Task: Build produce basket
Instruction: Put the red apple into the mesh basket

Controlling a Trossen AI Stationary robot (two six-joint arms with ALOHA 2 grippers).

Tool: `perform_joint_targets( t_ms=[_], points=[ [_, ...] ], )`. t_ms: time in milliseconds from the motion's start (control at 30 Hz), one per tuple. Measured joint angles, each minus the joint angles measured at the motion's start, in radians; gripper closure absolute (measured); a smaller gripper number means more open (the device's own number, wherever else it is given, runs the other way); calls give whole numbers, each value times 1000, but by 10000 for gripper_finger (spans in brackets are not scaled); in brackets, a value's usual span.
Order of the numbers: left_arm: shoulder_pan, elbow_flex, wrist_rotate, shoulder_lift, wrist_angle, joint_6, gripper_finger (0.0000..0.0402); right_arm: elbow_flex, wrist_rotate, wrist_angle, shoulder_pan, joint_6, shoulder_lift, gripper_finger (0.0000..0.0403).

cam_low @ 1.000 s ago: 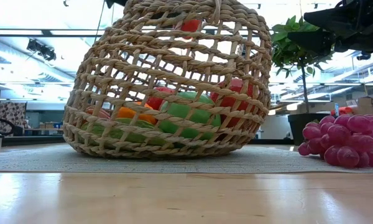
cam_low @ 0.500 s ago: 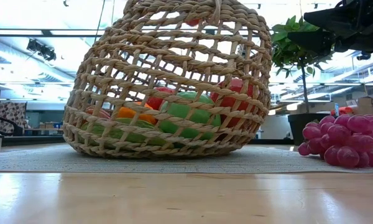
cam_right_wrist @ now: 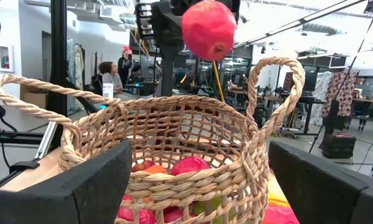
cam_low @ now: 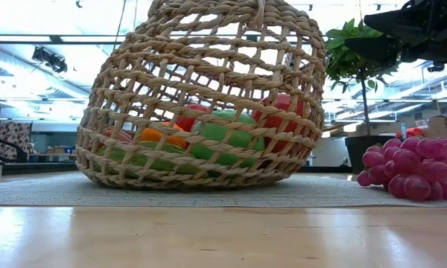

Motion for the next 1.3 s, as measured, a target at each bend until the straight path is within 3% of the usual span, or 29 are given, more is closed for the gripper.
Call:
perform_joint_targets(
  t_ms=[400, 933, 1133, 1300],
  points=[
    [-39, 0, -1, 0, 5, -367, 76, 0, 0, 0, 0, 0, 0, 23],
    [-37, 0, 0, 0, -29, -622, 76, 0, 0, 0, 0, 0, 0, 23],
    [-37, 0, 131, 0, -30, -647, 76, 0, 0, 0, 0, 0, 0, 23],
    [-27, 0, 299, 0, -31, -612, 76, 0, 0, 0, 0, 0, 0, 23]
  ],
)
